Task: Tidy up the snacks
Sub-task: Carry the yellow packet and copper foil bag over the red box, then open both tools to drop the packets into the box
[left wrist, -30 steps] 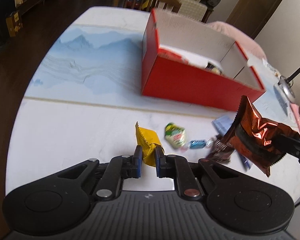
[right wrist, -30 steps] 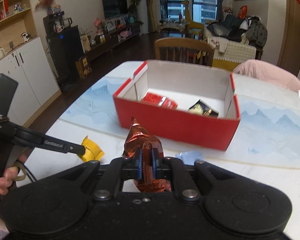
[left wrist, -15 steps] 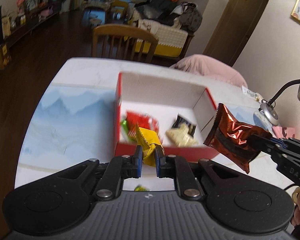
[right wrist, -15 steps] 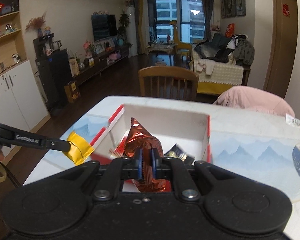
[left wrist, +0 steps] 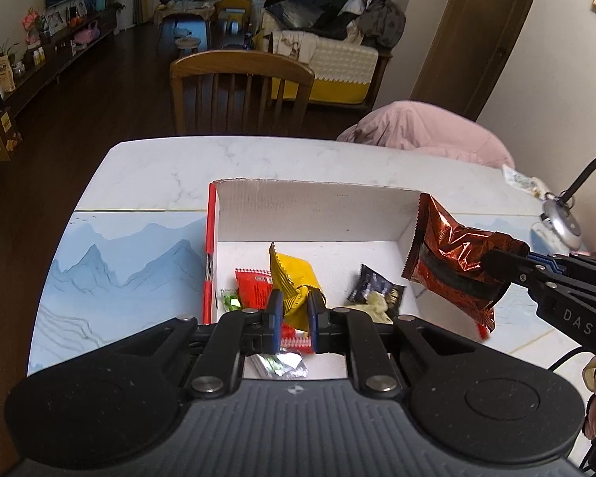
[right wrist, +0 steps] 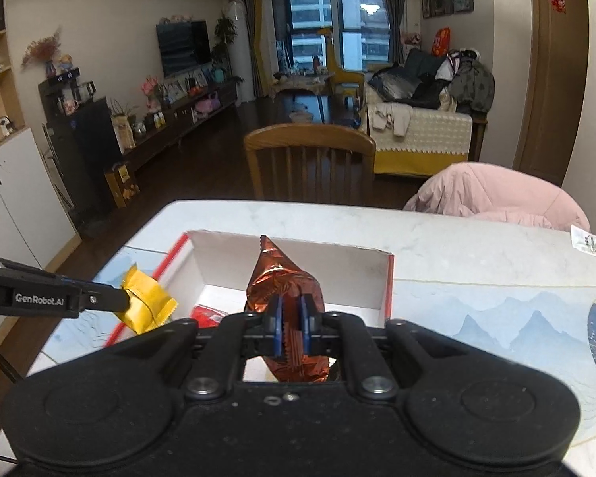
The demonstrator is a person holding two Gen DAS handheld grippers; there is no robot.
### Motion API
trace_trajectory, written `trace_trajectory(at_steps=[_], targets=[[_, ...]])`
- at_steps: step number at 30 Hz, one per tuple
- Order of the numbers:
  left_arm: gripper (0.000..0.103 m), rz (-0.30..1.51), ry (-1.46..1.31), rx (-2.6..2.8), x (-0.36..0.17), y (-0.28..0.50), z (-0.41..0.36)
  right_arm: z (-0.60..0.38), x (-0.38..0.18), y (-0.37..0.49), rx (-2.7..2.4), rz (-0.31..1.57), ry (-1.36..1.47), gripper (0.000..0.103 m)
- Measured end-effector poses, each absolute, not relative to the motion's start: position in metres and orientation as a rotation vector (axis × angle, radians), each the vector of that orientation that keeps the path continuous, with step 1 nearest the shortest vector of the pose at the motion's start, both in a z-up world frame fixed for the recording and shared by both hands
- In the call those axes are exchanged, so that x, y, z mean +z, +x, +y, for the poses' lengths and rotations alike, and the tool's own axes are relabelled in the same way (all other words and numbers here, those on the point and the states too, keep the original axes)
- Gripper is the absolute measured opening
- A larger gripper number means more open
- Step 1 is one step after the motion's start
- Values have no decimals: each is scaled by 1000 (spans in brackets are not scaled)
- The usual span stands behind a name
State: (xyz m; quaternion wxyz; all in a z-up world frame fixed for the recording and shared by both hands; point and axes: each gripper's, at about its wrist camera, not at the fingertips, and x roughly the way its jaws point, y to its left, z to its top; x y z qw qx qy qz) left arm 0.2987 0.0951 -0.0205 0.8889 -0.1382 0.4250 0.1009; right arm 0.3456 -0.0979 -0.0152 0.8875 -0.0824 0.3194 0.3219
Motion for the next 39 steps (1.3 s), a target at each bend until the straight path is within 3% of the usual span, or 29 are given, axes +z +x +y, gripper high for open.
trace_trajectory(at_steps=[24,30,39], targets=[[12,1059,-258,269,-88,366,110,-60,-91,413,714,915,-179,9],[13,1069,-260,271,-90,364,111,-61,-91,416,709,925,-188,21],[13,1063,-272,264,-85,349,110,-71,-81,405,701,907,-187,26]])
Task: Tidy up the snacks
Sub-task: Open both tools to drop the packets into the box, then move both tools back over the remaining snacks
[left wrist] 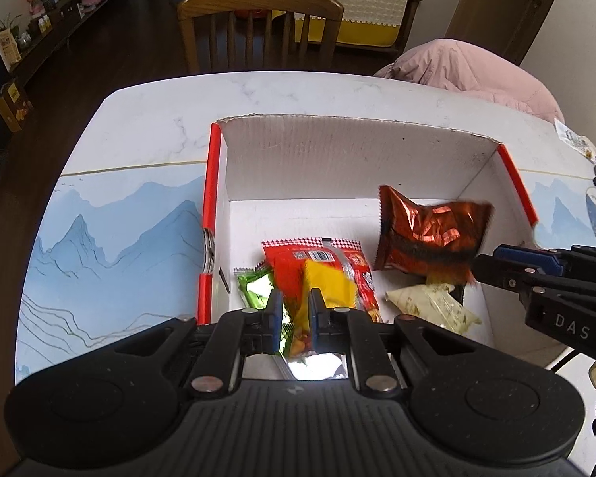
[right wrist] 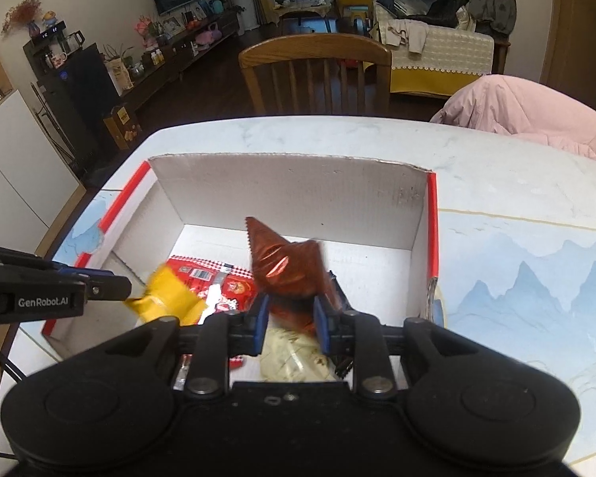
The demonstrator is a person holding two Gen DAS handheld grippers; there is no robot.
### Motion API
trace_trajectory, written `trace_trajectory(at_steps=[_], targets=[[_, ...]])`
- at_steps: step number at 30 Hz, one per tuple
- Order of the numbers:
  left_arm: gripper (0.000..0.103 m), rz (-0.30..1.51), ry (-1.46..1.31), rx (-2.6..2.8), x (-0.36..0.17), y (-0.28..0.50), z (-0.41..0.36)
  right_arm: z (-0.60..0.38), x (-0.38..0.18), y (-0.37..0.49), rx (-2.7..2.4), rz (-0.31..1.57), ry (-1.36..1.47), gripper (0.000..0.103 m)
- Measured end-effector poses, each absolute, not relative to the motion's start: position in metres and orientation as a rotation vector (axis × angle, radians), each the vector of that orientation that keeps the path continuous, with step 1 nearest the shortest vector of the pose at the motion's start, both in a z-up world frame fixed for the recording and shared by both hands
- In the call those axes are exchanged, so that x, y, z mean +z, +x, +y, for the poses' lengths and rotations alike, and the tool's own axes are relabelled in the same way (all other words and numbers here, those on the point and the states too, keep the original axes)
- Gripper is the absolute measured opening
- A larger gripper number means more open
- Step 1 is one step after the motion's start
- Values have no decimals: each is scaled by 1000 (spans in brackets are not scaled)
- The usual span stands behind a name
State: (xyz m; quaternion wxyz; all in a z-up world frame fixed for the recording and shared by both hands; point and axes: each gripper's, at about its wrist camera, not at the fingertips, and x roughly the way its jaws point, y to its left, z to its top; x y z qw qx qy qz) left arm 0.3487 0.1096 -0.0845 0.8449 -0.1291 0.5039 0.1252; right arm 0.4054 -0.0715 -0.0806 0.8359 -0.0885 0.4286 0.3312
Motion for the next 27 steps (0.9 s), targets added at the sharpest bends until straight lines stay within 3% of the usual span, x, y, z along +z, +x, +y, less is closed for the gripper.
trace_trajectory(at_steps=[13,19,27], targets=[[14,970,-296,215,-50,298,100,-88,-39,355,732,822,-151,41],[27,902,-299,185,-29,265,93,-97,-18,327,750,773,-119,48],[28,847,-288,153,-8,225,81,-110,-2,287,758,717,-93,59]])
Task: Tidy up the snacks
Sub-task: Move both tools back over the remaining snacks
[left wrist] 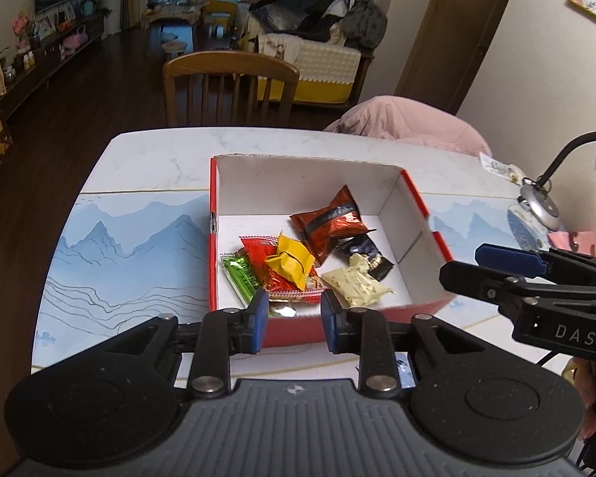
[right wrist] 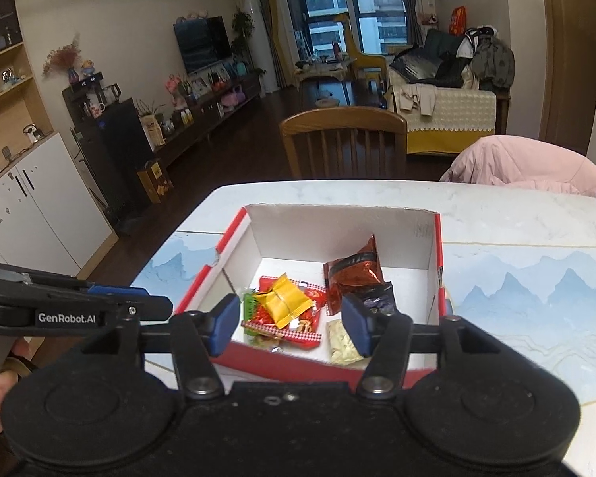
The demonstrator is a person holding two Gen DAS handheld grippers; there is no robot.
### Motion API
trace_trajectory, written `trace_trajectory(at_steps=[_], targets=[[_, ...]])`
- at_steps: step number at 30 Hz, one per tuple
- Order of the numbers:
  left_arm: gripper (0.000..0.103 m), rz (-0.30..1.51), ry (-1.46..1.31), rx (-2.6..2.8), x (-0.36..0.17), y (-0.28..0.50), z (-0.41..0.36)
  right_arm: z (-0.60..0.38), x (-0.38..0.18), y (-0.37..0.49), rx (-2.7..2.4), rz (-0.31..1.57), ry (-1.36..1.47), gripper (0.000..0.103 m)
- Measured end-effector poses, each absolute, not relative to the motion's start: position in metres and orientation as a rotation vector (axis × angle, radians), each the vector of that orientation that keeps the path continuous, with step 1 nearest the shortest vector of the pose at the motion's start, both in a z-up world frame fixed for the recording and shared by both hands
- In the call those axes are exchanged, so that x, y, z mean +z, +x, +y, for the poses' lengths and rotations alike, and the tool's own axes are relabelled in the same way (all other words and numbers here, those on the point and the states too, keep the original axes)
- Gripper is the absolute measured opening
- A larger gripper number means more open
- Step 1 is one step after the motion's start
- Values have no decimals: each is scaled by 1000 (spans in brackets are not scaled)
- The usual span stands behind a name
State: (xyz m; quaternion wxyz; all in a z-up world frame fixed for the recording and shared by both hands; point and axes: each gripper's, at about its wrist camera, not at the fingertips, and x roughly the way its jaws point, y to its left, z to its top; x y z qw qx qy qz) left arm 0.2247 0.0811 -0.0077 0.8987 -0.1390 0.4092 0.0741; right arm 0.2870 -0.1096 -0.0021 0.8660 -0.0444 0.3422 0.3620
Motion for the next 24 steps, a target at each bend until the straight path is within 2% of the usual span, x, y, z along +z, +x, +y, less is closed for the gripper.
trace_trajectory(at_steps=[7,8,12,16,24], targets=[[29,800,-272,136,3,191,73,-117,6,252,777,677,-92,68],[33,792,-272,134,4,186,73,-118,7,247,780,670,-93,70],[62,750,-283,133,9,164,71,-125,10,228,796,648,-87,76],[67,726,-280,123,11,146,69,-134,12,213,800,628,-67,85],[83,685,-294,104,9,113,62,-152,3,189,786,599,-47,101]])
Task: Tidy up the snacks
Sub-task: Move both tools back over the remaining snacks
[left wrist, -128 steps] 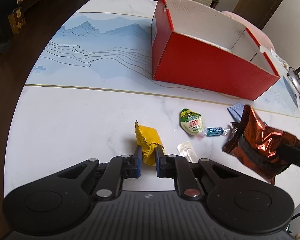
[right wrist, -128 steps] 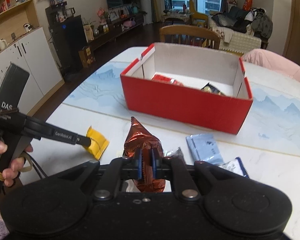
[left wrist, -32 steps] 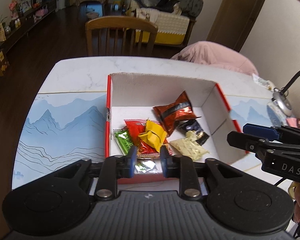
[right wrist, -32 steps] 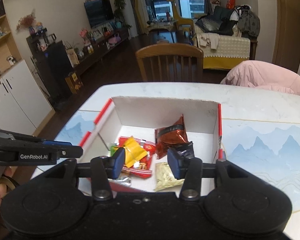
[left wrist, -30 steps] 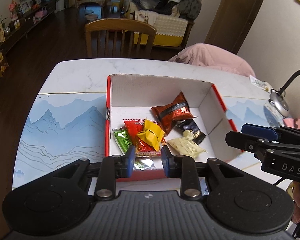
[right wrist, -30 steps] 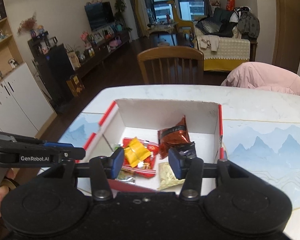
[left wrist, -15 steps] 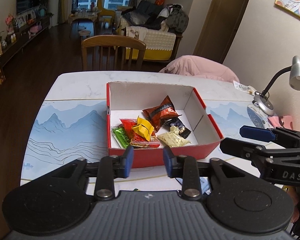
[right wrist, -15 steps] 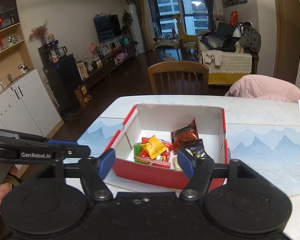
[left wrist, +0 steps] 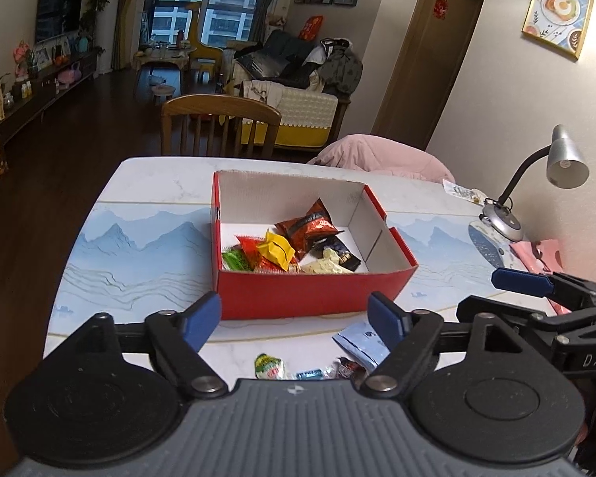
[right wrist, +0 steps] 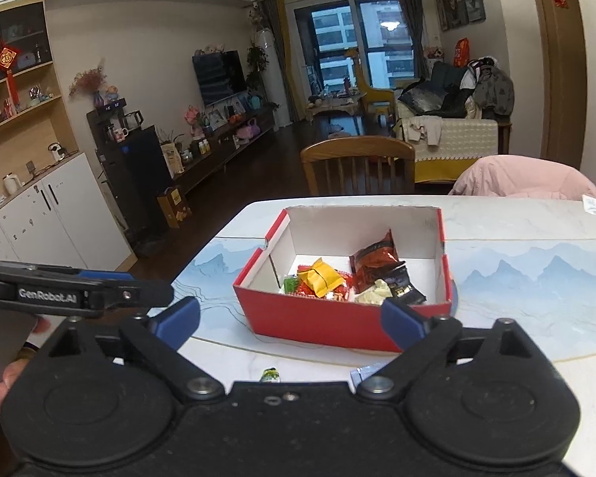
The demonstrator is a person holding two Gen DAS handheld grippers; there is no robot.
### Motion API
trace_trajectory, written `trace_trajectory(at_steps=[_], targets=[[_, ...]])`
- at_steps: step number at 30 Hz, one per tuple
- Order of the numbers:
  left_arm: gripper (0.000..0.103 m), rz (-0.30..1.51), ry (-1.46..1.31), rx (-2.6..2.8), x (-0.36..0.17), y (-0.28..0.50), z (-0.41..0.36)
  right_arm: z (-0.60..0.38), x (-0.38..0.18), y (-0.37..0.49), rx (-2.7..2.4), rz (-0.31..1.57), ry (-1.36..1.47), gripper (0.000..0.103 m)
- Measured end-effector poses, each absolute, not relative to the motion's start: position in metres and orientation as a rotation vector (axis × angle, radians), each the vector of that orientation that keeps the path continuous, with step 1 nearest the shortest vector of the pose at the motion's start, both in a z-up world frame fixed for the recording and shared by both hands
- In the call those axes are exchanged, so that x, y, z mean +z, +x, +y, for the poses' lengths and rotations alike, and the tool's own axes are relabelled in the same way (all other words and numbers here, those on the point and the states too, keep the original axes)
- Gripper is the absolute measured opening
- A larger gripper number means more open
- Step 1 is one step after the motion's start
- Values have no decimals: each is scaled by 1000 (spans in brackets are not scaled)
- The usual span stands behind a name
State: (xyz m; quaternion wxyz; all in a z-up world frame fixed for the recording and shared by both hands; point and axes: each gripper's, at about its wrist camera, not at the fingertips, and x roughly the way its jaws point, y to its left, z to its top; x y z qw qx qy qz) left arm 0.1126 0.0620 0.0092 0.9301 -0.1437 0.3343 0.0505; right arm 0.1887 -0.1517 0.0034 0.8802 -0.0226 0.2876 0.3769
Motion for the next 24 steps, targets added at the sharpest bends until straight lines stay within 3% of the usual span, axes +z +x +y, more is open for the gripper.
trace_trajectory(at_steps=[5,8,24], targets=[[88,663,-325,68,4,95,58,-161,-8,174,781,613,-58,101],[101,647,-361,45,-2,86,58,-168,-16,164,775,628,-68,101],[103,627,-398,19,-35,77,48,-194,-55,164,693,700,-127,101]])
